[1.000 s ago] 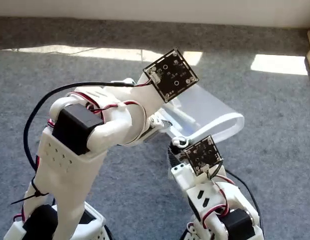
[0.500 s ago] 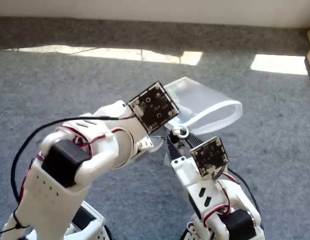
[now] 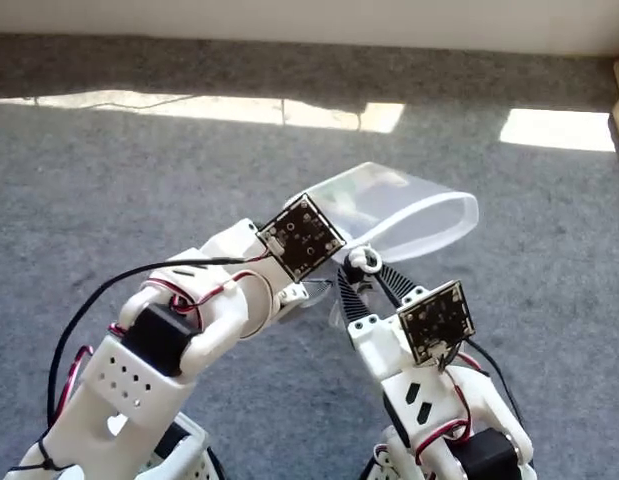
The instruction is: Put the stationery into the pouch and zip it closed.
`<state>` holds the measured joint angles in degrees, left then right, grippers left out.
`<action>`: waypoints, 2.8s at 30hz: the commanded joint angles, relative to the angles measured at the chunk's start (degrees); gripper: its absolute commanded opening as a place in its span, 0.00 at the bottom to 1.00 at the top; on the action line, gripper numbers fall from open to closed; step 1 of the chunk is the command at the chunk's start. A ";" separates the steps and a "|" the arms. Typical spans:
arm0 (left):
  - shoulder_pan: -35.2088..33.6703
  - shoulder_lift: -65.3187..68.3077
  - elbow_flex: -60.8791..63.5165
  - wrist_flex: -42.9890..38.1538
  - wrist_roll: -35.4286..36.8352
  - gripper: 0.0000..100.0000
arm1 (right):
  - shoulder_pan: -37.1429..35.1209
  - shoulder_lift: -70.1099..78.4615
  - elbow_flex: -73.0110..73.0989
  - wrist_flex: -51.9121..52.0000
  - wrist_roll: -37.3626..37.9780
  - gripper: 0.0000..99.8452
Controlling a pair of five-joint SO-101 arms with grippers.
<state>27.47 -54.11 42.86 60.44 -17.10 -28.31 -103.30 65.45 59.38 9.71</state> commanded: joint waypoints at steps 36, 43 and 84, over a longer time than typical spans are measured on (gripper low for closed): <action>8.13 -1.63 15.16 -22.86 -4.22 0.27 | 0.13 -0.75 -4.53 4.97 0.88 0.00; 8.22 -1.63 15.08 -23.12 -3.69 0.27 | -1.89 -0.75 -5.58 5.76 0.70 0.00; 8.13 -4.00 18.68 -26.46 -3.69 0.01 | 17.54 -0.66 -8.92 2.15 -0.35 0.00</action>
<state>35.56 -54.73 62.02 32.66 -21.05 -13.27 -103.47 57.10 65.01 9.63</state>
